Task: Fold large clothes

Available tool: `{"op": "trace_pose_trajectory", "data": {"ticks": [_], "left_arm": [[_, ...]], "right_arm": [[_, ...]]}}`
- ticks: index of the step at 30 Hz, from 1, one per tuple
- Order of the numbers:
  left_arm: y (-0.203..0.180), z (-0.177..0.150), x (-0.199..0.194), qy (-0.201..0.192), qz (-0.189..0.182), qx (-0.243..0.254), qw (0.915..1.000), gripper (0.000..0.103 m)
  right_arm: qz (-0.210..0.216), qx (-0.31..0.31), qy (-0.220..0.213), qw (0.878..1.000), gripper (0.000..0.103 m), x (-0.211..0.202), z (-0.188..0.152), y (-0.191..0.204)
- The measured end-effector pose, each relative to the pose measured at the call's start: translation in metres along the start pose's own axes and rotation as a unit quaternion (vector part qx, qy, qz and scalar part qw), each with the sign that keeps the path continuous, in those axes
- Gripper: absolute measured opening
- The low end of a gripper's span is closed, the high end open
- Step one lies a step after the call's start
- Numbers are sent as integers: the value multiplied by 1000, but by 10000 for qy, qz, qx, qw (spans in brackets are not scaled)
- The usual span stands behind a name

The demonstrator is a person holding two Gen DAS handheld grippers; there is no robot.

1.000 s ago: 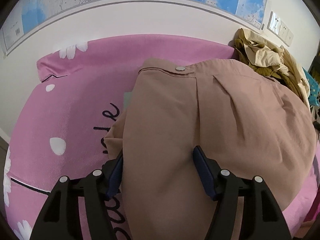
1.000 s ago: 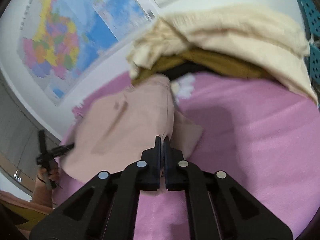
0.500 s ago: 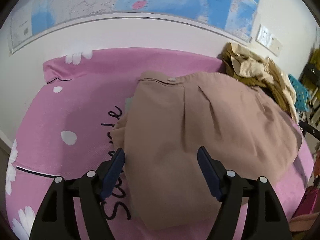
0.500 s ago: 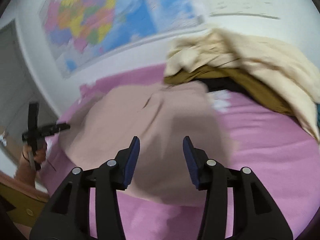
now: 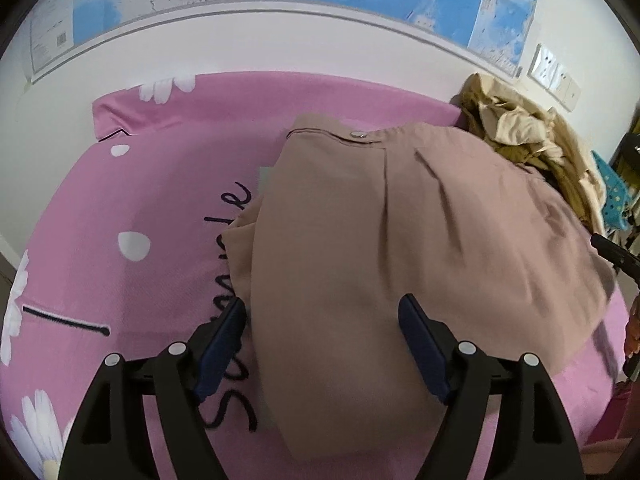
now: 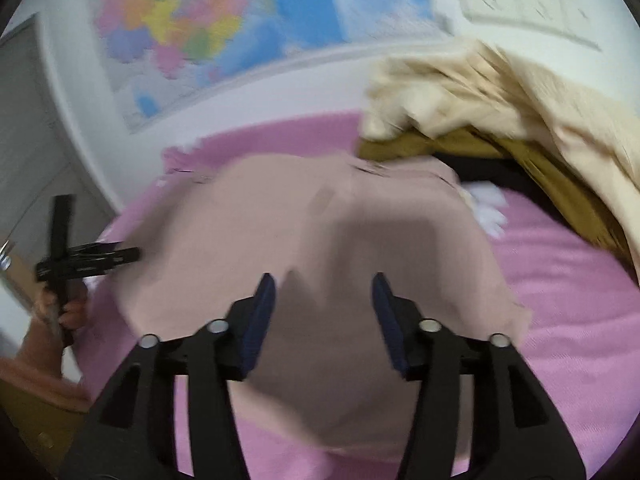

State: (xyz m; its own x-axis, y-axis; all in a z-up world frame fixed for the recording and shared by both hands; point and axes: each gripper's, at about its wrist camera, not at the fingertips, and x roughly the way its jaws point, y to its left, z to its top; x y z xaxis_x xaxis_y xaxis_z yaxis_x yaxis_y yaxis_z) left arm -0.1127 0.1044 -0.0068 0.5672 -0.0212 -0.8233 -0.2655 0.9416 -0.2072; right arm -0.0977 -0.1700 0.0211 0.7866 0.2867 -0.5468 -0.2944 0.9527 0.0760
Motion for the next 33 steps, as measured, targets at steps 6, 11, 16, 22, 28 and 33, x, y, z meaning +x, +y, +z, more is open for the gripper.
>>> {"op": "trace_pose_trajectory", "data": {"ticks": [6,11,16,22,28,33], "left_arm": [[-3,-7,0,37,11,100,9999,77],[3,-6,9,105,-6,-123,9999,77],[8,-7,1,83,19,-281,9996,77],[13,-12,-13,-20,66,-498,9987,81],[12,-19,-28,-94,51,-556,9984,83],[14,-28,-38,-78,-133,-652,9978,83]], "right_arm": [[234,-605,533,9965,52,35,-9,37],[-70,-297,733,9968,51,61,-10,20],[148,-740,417,9963,60,38,3,50],[648,-1993,379,9771,80,36,-2,120],[634,-3006,747,9487,80,67,-25,174],[271,-3666,842,9261,75,88,-46,191]]}}
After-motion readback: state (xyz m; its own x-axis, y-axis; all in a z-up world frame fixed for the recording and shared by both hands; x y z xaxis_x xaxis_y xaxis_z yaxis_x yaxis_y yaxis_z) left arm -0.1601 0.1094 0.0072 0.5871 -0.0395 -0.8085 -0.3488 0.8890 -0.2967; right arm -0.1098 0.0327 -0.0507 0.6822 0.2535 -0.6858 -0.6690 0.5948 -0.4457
